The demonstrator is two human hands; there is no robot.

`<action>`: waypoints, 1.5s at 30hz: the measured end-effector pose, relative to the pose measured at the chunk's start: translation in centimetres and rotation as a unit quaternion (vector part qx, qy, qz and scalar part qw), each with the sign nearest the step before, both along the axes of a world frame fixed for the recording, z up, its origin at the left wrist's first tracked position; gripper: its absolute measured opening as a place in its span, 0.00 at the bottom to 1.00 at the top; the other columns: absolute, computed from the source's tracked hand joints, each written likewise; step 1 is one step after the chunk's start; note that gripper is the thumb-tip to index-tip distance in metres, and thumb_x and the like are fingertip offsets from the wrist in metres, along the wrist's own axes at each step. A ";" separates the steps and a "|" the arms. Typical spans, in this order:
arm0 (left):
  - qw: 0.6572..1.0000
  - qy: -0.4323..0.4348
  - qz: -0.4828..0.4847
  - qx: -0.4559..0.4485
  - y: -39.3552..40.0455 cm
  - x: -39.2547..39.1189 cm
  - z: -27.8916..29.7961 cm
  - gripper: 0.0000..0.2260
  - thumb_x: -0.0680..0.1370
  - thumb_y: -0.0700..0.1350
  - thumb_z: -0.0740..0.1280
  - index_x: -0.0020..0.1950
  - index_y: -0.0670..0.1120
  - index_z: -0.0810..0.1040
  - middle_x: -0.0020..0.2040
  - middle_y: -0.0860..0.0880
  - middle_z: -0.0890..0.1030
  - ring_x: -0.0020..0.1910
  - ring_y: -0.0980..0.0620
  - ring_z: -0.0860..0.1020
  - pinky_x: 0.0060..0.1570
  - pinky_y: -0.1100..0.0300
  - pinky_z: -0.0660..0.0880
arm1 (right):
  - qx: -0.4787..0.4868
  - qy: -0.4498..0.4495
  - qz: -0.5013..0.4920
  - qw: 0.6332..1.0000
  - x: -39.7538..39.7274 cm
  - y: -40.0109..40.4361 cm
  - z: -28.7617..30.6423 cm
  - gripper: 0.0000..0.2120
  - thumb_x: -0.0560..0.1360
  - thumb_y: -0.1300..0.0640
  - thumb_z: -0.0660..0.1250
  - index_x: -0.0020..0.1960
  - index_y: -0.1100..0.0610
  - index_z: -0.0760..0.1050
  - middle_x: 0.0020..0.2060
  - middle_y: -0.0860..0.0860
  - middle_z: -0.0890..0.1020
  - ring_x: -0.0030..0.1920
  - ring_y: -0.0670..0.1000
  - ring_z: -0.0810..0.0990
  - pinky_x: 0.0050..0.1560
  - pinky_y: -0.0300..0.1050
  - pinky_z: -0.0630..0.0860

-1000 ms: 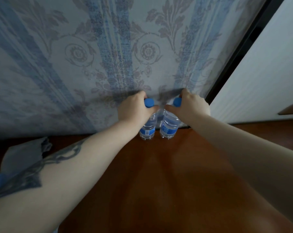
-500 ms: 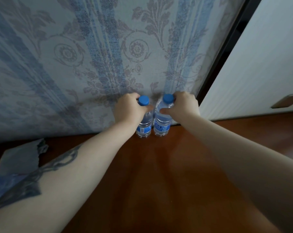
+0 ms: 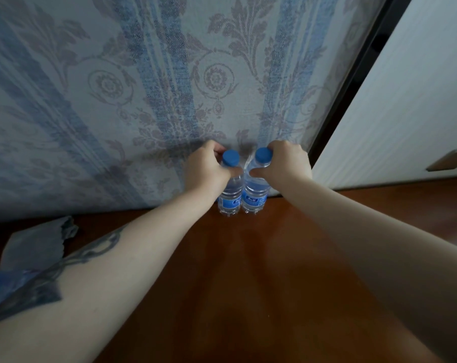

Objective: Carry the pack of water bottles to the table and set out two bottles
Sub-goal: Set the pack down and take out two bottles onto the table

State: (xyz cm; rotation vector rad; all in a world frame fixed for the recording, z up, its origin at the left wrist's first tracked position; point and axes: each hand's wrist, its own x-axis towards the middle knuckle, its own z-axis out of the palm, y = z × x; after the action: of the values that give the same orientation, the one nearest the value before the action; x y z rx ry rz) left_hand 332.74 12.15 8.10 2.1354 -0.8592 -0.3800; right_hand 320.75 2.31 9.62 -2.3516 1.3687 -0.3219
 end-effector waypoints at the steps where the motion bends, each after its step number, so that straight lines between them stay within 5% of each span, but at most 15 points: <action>1: 1.000 0.005 -0.004 -0.005 0.1 0.1 -0.1 0.21 0.65 0.46 0.83 0.53 0.48 0.80 0.45 0.54 0.81 0.43 0.54 0.79 0.36 0.67 0.72 | 0.001 -0.004 0.003 1.000 0.0 0.0 0.0 0.21 0.64 0.49 0.80 0.51 0.58 0.78 0.43 0.54 0.82 0.40 0.53 0.75 0.38 0.44 0.68; 4: 0.999 0.021 -0.032 -0.021 0.7 0.3 -0.3 0.23 0.68 0.42 0.81 0.61 0.44 0.81 0.56 0.47 0.85 0.54 0.49 0.82 0.55 0.56 0.80 | 0.003 -0.024 0.017 1.000 -0.4 0.0 -0.1 0.22 0.65 0.50 0.79 0.54 0.57 0.78 0.46 0.54 0.83 0.41 0.52 0.74 0.40 0.44 0.68; 6: 0.998 0.038 -0.043 -0.041 1.0 0.4 -0.4 0.23 0.69 0.39 0.80 0.64 0.43 0.81 0.59 0.45 0.85 0.58 0.49 0.82 0.59 0.58 0.78 | 0.003 -0.036 0.025 0.999 -0.8 0.1 -0.4 0.23 0.66 0.49 0.78 0.56 0.56 0.76 0.47 0.53 0.82 0.41 0.51 0.73 0.40 0.43 0.67; 13: 1.000 -0.002 -0.012 0.001 0.8 0.2 -0.8 0.22 0.65 0.52 0.82 0.55 0.44 0.83 0.50 0.49 0.85 0.47 0.52 0.80 0.44 0.61 0.73 | 0.031 -0.050 -0.015 0.998 -1.5 0.4 -1.0 0.24 0.66 0.43 0.77 0.54 0.56 0.77 0.46 0.51 0.83 0.40 0.51 0.76 0.38 0.43 0.70; 23: 1.000 -0.011 -0.016 -0.007 0.9 0.1 -1.1 0.23 0.68 0.49 0.81 0.60 0.43 0.83 0.57 0.46 0.86 0.52 0.51 0.81 0.50 0.60 0.74 | 0.046 -0.044 0.030 0.998 -1.5 0.1 -0.7 0.22 0.68 0.48 0.77 0.57 0.56 0.78 0.49 0.52 0.84 0.47 0.53 0.81 0.46 0.46 0.77; 29: 1.000 -0.020 -0.005 0.010 0.9 -0.2 -1.2 0.24 0.66 0.51 0.82 0.58 0.46 0.82 0.48 0.53 0.82 0.47 0.53 0.78 0.40 0.62 0.70 | -0.012 0.003 0.018 1.000 -1.3 0.4 -0.2 0.23 0.68 0.41 0.74 0.57 0.52 0.77 0.48 0.50 0.84 0.46 0.53 0.80 0.38 0.43 0.72; 39: 0.999 -0.040 -0.002 0.018 1.0 -0.3 -1.4 0.23 0.65 0.51 0.82 0.56 0.45 0.82 0.53 0.48 0.86 0.51 0.47 0.83 0.44 0.58 0.74 | 0.005 0.015 0.029 0.999 -1.2 0.2 -0.2 0.24 0.69 0.44 0.75 0.60 0.52 0.76 0.50 0.51 0.83 0.48 0.55 0.81 0.40 0.43 0.72; 45: 0.998 -0.009 -0.034 0.042 1.9 0.1 -1.0 0.36 0.65 0.53 0.82 0.69 0.45 0.75 0.64 0.48 0.82 0.61 0.46 0.81 0.55 0.57 0.75 | 0.034 0.052 0.021 0.998 -1.6 1.6 -0.2 0.26 0.73 0.47 0.71 0.66 0.56 0.67 0.51 0.54 0.80 0.42 0.53 0.76 0.36 0.45 0.72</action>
State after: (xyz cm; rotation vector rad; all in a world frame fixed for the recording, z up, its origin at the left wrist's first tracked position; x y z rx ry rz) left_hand 332.81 14.04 7.06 2.1939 -0.9427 -0.4409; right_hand 319.14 3.90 9.40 -2.3674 1.3523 -0.1400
